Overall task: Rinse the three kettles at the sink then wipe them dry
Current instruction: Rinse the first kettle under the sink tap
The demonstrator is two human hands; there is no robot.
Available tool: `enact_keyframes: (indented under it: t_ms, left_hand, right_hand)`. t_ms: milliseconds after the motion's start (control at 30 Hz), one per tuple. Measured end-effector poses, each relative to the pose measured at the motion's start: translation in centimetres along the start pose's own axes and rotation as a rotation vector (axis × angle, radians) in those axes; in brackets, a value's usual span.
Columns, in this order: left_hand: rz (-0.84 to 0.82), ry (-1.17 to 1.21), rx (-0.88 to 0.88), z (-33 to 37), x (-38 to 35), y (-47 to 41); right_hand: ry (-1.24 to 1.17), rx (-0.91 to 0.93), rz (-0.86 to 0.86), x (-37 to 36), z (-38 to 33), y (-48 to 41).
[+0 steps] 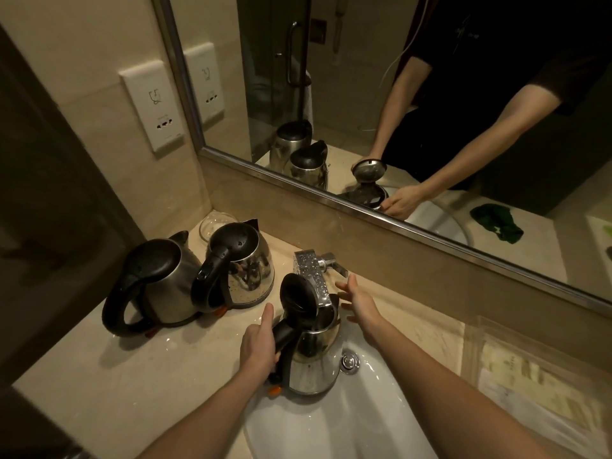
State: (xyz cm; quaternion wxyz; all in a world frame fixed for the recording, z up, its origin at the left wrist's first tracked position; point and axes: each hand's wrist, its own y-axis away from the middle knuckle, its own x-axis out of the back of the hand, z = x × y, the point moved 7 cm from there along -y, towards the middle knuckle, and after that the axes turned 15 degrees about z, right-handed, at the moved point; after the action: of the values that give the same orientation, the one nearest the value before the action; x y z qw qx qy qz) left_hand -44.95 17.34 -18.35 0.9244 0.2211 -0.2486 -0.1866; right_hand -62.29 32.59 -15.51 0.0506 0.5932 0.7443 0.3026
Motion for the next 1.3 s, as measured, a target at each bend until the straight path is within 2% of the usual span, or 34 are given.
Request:
enact_keyframes:
  t_ms: [200,433,1300]
  left_hand:
    - [0.005,-0.031,-0.014,-0.3,0.3,-0.3]
    - [-0.006,-0.056,-0.034,-0.3,0.3,-0.8]
    - [-0.143,-0.103,0.007,-0.6,-0.7,-0.9]
  right_hand:
    - [-0.149,-0.173,-0.008,-0.9,2.2,-0.4]
    - [-0.361,-0.233,-0.038,-1.6,2.8,-0.1]
    - [-0.319,-0.215,0.011,-1.6,3.0,-0.3]
